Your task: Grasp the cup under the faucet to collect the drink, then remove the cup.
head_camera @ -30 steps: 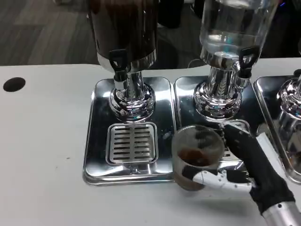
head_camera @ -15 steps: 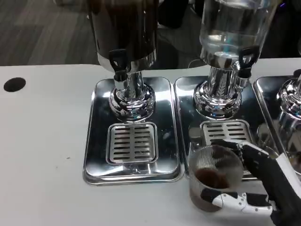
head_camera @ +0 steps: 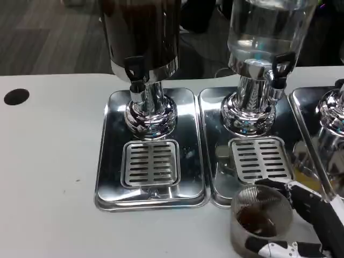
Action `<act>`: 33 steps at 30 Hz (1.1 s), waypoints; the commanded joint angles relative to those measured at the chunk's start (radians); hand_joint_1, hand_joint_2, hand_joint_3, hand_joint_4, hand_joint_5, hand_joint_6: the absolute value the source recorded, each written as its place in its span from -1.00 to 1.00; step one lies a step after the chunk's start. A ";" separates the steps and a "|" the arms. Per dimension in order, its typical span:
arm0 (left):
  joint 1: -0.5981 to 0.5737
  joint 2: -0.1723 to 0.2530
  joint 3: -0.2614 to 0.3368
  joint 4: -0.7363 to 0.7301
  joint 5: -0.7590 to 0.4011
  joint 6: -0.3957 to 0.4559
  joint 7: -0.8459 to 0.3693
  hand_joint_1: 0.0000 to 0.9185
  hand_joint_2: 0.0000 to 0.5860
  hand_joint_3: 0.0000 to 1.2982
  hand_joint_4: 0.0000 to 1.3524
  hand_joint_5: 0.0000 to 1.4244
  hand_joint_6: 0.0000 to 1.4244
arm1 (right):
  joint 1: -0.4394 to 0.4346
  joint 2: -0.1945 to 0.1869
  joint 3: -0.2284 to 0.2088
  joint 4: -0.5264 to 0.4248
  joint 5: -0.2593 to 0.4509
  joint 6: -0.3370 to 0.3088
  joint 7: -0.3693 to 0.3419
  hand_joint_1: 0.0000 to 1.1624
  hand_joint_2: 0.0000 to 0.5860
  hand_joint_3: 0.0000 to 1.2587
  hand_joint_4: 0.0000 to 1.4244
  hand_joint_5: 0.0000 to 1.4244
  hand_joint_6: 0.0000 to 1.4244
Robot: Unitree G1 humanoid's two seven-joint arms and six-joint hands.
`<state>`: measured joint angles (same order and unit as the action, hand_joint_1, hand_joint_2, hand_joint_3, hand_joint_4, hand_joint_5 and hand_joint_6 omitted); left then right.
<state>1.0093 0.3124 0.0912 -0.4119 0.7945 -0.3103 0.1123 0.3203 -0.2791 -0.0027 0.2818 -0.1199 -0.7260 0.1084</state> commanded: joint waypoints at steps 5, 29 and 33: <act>-0.009 0.012 -0.021 -0.026 0.016 0.036 -0.034 -1.00 -0.66 -0.52 -0.62 -0.47 -0.16 | -0.029 -0.002 -0.039 0.120 0.032 -0.172 -0.006 0.40 -0.66 -0.22 -0.31 -0.23 -0.57; -0.036 0.008 -0.040 -0.044 0.007 0.063 -0.026 -1.00 -0.66 -0.52 -0.62 -0.47 -0.15 | -0.035 -0.055 -0.108 -0.046 0.411 -0.009 0.155 -0.36 0.60 -0.53 -0.74 -0.70 -0.88; -0.035 0.010 -0.031 -0.034 -0.009 0.044 -0.003 -1.00 -0.66 -0.52 -0.62 -0.48 -0.16 | -0.056 -0.089 -0.189 -0.092 0.453 0.168 0.139 -0.33 0.93 -0.58 -0.83 -0.83 -0.96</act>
<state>0.9705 0.3184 0.0558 -0.4519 0.7943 -0.2461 0.0831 0.2785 -0.3371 -0.1376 0.2203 0.3314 -0.6508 0.2652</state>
